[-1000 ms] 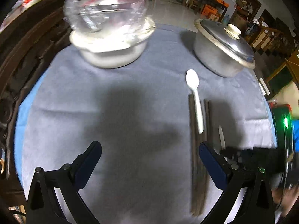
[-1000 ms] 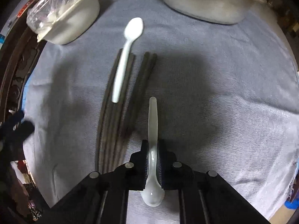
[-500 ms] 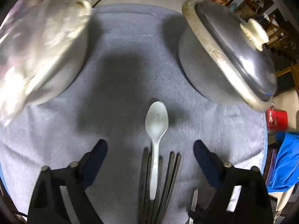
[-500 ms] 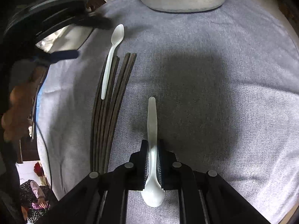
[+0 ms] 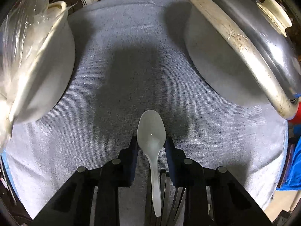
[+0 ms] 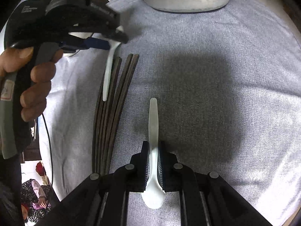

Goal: Organize utensils
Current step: 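Lift the spoons with both tools and carry them over the black cup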

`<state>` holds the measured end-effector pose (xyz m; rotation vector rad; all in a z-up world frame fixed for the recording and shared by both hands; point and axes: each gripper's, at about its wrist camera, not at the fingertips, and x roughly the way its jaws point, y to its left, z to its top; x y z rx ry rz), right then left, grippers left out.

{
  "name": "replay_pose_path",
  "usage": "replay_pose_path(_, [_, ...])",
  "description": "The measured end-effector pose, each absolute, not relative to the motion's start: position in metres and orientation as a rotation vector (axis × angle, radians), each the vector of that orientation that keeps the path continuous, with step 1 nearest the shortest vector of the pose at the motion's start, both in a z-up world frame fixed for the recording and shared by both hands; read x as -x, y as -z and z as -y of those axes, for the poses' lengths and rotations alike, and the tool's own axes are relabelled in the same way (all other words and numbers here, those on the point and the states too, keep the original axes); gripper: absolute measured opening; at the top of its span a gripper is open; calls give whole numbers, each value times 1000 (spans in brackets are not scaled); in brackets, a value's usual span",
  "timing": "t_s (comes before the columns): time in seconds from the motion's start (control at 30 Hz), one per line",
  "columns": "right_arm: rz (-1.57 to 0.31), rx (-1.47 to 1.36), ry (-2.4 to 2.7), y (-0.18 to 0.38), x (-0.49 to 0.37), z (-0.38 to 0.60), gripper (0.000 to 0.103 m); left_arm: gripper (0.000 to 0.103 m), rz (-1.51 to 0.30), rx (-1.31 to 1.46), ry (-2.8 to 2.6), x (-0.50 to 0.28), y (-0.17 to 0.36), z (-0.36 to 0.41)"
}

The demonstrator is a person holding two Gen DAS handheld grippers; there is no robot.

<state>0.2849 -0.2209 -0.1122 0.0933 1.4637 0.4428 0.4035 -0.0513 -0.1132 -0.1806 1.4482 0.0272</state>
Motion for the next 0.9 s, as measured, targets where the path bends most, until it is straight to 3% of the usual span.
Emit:
replay_pose_path(0.43, [-1515, -103, -411, 116, -277, 213, 11, 29, -1450, 52, 85, -329, 73, 2])
replay_pose_path(0.73, [-1575, -11, -339, 117, -271, 192, 11, 29, -1552, 8, 113, -248, 90, -26])
replay_pose_path(0.9, [-1549, -42, -299, 105, -263, 190, 11, 29, -1523, 69, 133, -223, 89, -36])
